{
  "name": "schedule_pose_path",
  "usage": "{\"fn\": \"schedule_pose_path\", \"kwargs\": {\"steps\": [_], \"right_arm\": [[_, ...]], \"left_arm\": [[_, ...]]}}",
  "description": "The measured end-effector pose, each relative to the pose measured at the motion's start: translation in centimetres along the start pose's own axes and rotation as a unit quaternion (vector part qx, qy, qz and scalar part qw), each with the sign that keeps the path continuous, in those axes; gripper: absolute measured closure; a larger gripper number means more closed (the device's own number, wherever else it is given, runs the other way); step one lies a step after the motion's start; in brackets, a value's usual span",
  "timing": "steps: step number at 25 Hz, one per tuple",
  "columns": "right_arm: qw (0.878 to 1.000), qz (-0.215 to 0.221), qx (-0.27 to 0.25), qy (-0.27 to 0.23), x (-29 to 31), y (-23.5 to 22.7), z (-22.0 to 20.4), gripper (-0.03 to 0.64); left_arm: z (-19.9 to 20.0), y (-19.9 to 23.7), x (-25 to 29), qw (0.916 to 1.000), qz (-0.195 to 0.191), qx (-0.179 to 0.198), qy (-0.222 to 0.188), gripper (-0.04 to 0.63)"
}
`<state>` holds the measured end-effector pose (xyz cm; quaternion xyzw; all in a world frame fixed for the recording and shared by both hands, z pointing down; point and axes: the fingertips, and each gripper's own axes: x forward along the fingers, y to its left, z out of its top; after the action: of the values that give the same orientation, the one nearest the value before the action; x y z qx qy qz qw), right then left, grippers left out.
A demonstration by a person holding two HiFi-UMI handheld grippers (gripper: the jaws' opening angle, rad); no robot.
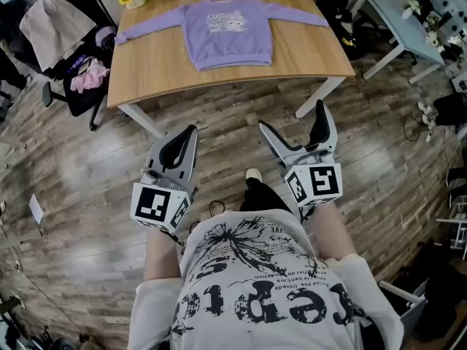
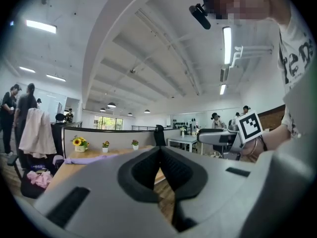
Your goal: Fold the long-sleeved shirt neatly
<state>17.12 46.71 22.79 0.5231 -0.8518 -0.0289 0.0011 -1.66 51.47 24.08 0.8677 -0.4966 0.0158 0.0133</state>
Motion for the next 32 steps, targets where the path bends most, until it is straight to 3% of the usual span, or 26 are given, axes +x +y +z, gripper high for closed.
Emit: {"fn": "schedule_pose_path", "kwargs": {"steps": [7,16,23,32], "right_arm": [[0.999,0.033,0.008,0.006,7.7,-4.9,-3.1,0.029],[0.995,0.097,-0.021,0.033,23.0,-17.4,-3.4,0.040],[0.995,0.081,-0.015,0.063,31.5,-26.9,-5.4,0.040],[0.991,0.027,0.010,0.128,37.0,-35.5,-10.4,0.051]], "left_arm": [[-2.0,3.4,7.7,0.9995,0.030,0.003,0.013,0.591],[1.1,7.3,26.5,0.9990,0.037,0.025,0.005,0.591],[1.5,10.0,38.5,0.9992,0.031,0.026,0.003,0.591],[-0.9,10.4,50.5,0.9985,-0.037,0.016,0.037,0.591]]}}
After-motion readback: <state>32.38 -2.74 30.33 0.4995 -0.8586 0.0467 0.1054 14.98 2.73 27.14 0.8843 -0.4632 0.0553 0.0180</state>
